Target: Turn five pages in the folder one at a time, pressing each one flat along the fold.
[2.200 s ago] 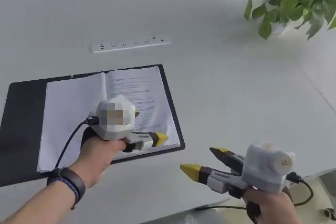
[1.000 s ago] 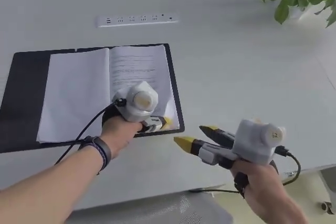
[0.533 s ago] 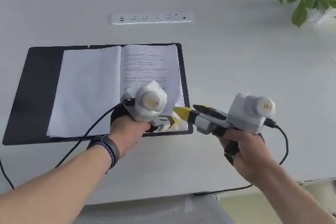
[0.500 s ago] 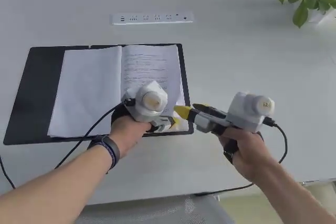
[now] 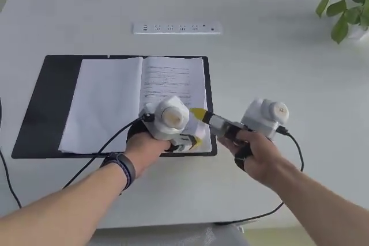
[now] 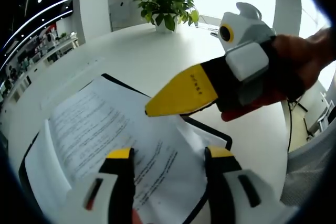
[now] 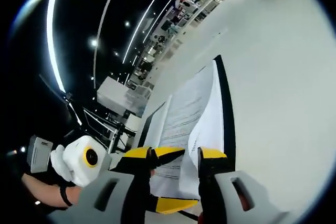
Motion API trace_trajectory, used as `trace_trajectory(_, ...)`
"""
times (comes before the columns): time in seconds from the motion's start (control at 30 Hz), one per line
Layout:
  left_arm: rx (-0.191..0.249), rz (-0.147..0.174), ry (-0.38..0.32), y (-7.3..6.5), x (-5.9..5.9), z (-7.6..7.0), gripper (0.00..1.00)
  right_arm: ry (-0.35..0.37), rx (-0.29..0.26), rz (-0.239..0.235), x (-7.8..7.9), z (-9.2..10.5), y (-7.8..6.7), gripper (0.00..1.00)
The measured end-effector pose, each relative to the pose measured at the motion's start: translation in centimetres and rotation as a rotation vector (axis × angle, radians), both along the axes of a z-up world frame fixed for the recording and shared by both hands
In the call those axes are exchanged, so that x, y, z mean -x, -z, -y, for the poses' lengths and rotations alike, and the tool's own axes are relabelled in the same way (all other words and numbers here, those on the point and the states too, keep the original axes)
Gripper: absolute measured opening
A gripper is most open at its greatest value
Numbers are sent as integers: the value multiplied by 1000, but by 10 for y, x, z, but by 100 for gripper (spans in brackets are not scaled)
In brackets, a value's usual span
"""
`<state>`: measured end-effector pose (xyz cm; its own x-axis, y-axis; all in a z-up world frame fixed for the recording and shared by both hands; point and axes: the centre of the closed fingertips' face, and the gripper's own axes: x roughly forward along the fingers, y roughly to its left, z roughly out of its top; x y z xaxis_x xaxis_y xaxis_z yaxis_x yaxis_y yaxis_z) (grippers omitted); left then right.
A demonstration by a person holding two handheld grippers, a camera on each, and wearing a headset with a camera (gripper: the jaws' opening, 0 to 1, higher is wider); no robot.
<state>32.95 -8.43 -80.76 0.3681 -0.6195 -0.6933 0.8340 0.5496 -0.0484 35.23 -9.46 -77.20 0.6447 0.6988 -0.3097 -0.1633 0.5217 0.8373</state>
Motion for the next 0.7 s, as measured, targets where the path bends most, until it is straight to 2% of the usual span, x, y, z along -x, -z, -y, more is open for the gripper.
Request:
trace_trajectory(0.07, 0, -7, -2, 0, 1, 0, 54, -5, 2, 6, 1, 0, -1, 23)
trace_trajectory(0.13, 24, -39, -13, -2, 4, 0, 57, -14, 18, 4, 3, 1, 0, 17)
trace_trajectory(0.3, 34, -37, 3, -12, 13, -3, 64, -10, -10, -15, 7, 6, 1, 0)
trace_trajectory(0.37, 39, -27, 8, -17, 15, -4, 66, -2, -27, -29, 7, 7, -2, 0)
trace_trajectory(0.5, 42, -5, 10, -26, 18, -8, 68, 9, -45, -24, 7, 6, -9, 0)
trace_trajectory(0.7, 45, 16, 7, -33, 21, -13, 69, 5, -46, -17, 4, 2, -15, 0)
